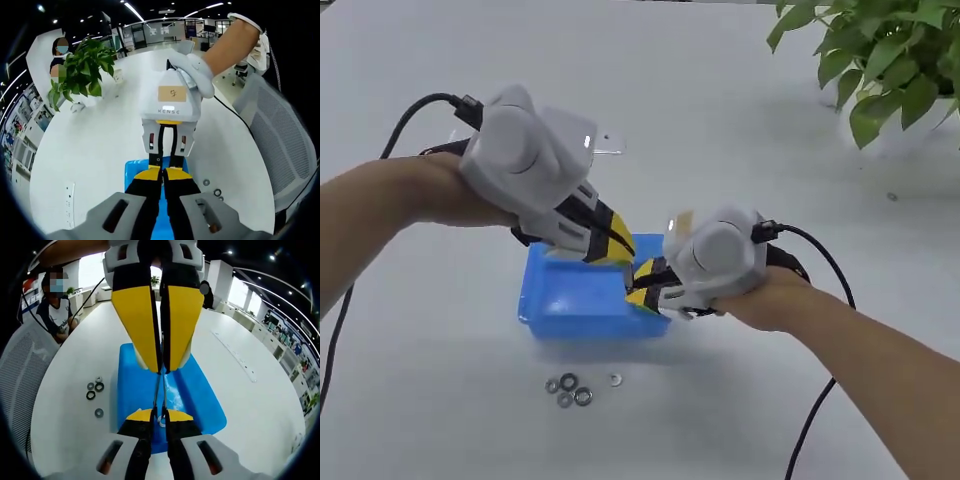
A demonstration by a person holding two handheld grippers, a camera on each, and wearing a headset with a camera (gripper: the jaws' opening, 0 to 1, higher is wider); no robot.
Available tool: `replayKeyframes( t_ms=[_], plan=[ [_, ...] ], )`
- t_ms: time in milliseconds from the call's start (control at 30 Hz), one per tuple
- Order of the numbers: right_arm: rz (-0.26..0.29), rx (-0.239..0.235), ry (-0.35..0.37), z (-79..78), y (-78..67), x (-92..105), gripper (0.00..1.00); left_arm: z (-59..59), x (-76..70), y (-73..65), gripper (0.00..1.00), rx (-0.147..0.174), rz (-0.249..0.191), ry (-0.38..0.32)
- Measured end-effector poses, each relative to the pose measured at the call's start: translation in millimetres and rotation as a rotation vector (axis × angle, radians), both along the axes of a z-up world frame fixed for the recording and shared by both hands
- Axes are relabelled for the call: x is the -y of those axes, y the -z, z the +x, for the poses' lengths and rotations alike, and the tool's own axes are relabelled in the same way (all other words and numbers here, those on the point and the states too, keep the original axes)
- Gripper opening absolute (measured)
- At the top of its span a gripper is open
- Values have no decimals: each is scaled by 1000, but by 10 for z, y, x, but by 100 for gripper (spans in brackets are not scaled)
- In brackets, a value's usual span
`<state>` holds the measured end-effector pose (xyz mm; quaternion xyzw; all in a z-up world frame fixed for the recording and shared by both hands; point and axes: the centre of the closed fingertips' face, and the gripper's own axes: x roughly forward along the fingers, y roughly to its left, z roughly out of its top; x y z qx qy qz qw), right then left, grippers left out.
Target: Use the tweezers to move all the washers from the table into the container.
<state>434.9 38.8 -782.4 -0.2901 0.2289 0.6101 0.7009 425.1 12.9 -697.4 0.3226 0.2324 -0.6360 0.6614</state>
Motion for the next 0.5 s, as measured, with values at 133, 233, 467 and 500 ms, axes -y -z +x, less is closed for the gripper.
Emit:
replayKeyframes(
  t_ms=[133, 233, 467, 500],
  plan=[
    [2, 1, 1, -5, -13, 10, 10, -3, -9, -14, 5, 3, 0, 0],
    [4, 4, 4, -8, -31, 17, 10, -9, -8, -31, 5, 5, -1, 1],
    [8, 16, 4, -33, -96, 32, 10, -46, 7, -95, 5, 13, -8, 5],
    [8, 18, 5, -34, -101, 32, 10, -54, 7, -105, 5, 14, -8, 6]
  ],
)
